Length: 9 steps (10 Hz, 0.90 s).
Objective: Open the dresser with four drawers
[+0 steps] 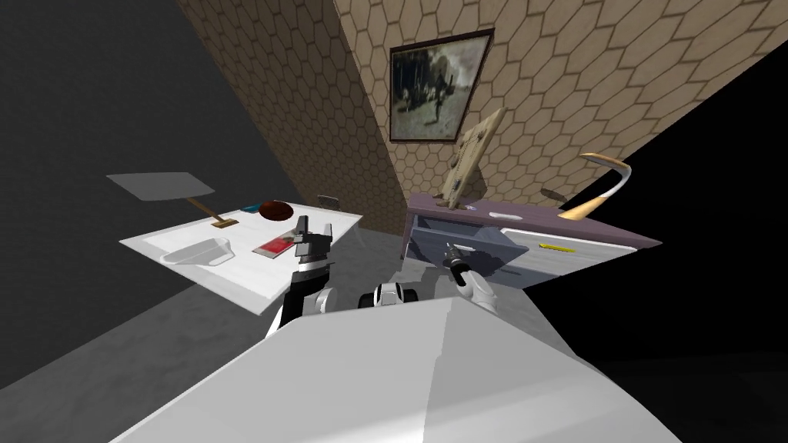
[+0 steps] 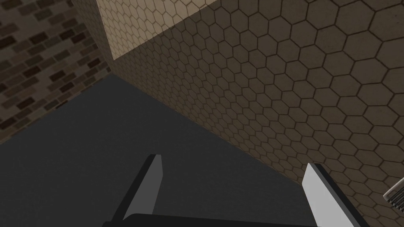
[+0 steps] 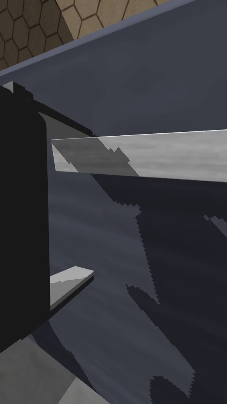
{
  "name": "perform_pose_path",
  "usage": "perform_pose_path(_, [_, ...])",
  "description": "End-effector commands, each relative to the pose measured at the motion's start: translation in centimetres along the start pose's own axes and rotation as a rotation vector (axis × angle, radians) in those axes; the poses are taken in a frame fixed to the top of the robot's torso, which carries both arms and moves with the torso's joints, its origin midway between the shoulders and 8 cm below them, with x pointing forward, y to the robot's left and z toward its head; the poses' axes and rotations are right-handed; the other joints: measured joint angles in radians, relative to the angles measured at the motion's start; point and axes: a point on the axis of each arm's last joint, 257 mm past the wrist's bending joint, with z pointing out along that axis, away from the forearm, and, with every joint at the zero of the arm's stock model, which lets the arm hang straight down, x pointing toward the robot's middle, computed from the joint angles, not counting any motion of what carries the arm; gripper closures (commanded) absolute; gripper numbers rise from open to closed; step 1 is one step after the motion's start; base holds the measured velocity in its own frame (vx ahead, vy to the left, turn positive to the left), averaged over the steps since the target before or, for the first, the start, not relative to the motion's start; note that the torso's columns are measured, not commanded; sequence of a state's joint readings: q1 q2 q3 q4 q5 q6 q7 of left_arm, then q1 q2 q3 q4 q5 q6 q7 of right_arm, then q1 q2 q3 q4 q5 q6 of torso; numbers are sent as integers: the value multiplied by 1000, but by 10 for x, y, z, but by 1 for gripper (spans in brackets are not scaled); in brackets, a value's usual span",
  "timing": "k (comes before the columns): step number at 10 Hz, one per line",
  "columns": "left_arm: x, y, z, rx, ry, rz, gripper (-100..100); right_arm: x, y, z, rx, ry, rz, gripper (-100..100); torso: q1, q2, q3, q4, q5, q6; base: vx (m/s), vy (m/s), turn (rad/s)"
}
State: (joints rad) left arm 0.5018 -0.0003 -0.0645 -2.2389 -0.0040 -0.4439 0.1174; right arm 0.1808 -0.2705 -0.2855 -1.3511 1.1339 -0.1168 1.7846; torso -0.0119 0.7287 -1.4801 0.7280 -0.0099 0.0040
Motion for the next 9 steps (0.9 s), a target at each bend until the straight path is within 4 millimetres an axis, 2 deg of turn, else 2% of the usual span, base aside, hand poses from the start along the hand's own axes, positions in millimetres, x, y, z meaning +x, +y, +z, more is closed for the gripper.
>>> perform_pose_path(1, [0, 0, 0, 0, 0, 0, 0, 33, 11, -14, -35, 72, -30, -100, -2, -2, -1, -1, 0, 5, -65, -7, 344])
perform_pose_path(2, [0, 0, 0, 0, 0, 0, 0, 50, 25, -23, -61, 121, -13, -100, -3, 3, 1, 2, 1, 0, -71, -46, 426])
perform_pose_path(3, [0, 0, 0, 0, 0, 0, 0, 64, 26, -25, -62, 179, 31, -100, -1, 2, 2, 2, -1, -4, -34, -22, 158])
perform_pose_path(4, [0, 0, 0, 0, 0, 0, 0, 60, 27, -25, -61, 173, 69, -100, -2, 1, 1, 1, 1, 3, -4, 13, -24])
perform_pose_path(5, [0, 0, 0, 0, 0, 0, 0, 64, 26, -25, -58, 182, 70, -100, -4, 2, 1, 1, 1, 8, 10, 22, -34])
perform_pose_path(6, [0, 0, 0, 0, 0, 0, 0, 72, 9, -29, -33, 188, 0, -100, -7, 2, 1, 0, -1, 8, -78, -15, 279])
perform_pose_path(7, [0, 0, 0, 0, 0, 0, 0, 89, 19, -39, -51, 228, 1, -100, -6, 8, 4, 4, 0, -1, -103, -46, 410])
perform_pose_path(9, [0, 0, 0, 0, 0, 0, 0, 107, 22, -47, -48, 296, 50, -100, 0, 4, 2, 3, 1, 3, -20, -8, 100])
